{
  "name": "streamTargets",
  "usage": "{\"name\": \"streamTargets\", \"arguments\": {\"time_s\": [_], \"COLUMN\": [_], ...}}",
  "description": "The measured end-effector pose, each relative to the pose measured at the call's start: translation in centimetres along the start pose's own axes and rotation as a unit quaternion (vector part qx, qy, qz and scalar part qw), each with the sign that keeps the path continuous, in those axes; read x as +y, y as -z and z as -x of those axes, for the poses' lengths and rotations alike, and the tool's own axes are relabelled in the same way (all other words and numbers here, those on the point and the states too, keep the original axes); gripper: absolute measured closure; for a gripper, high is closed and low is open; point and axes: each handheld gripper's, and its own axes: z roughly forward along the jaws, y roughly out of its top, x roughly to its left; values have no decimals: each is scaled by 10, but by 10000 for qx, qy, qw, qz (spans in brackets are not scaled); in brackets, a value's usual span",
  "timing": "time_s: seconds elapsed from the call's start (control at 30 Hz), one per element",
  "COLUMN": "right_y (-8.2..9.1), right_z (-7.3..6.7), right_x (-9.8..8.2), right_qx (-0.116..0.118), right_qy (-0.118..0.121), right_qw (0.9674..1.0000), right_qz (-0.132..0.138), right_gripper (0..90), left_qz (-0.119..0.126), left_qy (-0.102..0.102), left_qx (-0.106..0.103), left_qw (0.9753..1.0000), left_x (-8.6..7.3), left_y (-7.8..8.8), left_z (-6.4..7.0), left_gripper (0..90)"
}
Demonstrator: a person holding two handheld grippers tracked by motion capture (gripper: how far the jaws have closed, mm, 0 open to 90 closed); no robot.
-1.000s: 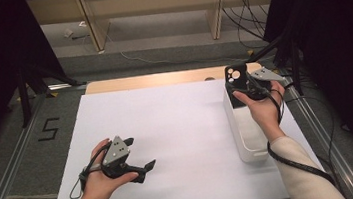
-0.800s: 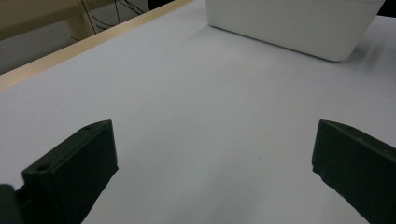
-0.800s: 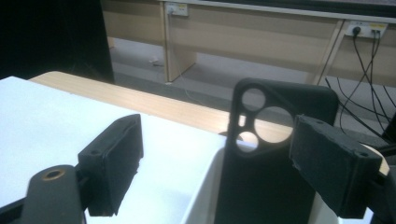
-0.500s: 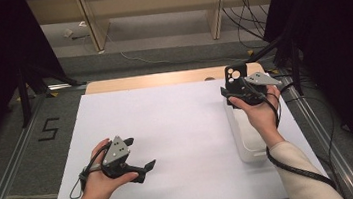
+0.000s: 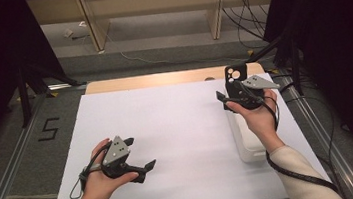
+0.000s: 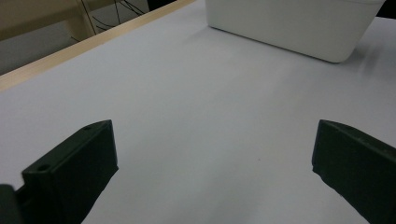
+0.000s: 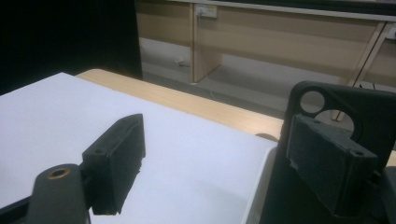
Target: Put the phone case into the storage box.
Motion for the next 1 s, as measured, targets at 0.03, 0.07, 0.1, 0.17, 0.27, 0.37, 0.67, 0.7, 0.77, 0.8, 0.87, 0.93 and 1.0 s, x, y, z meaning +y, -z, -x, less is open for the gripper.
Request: {"name": "streamTargets", "arguments": {"time_s": [0.03,0.07,0.1,0.17,0.27,0.37,0.67,0.7,0.77,0.8,0.87,0.93,1.0], "right_y": [0,1,2,3,5,7,15,15,17,18,20,22,24], "right_z": [-1,-2,-3,-5,-8,-11,-16,-16,-18,-18,-19,-19,-19], "right_x": [0,0,1,1,1,0,0,0,-1,-1,-1,-2,-3], "right_qx": [26,59,85,133,212,262,457,482,501,519,555,576,590], "right_qy": [6,2,4,38,4,5,42,44,61,93,66,75,89], "right_qw": [10000,10000,10000,9999,9998,9997,9989,9988,9987,9986,9984,9983,9982], "right_qz": [14,12,12,37,36,32,63,59,55,66,40,38,28], "right_gripper": [205,206,205,205,206,207,207,207,207,207,207,207,207], "left_qz": [-1,-2,-1,2,7,3,-3,-3,-4,-3,0,-2,-1], "left_qy": [0,0,4,5,7,11,10,9,2,2,4,2,3], "left_qx": [1,0,1,3,12,14,24,27,26,24,26,27,27], "left_qw": [10000,10000,10000,10000,10000,10000,10000,10000,10000,10000,10000,10000,10000], "left_x": [0,0,0,0,0,0,0,0,1,1,1,1,1], "left_y": [0,0,0,0,0,0,1,1,1,1,1,1,1], "left_z": [0,0,0,0,0,0,0,0,0,0,0,0,0], "left_gripper": [0,0,0,0,0,0,0,0,0,0,0,0,0]}}
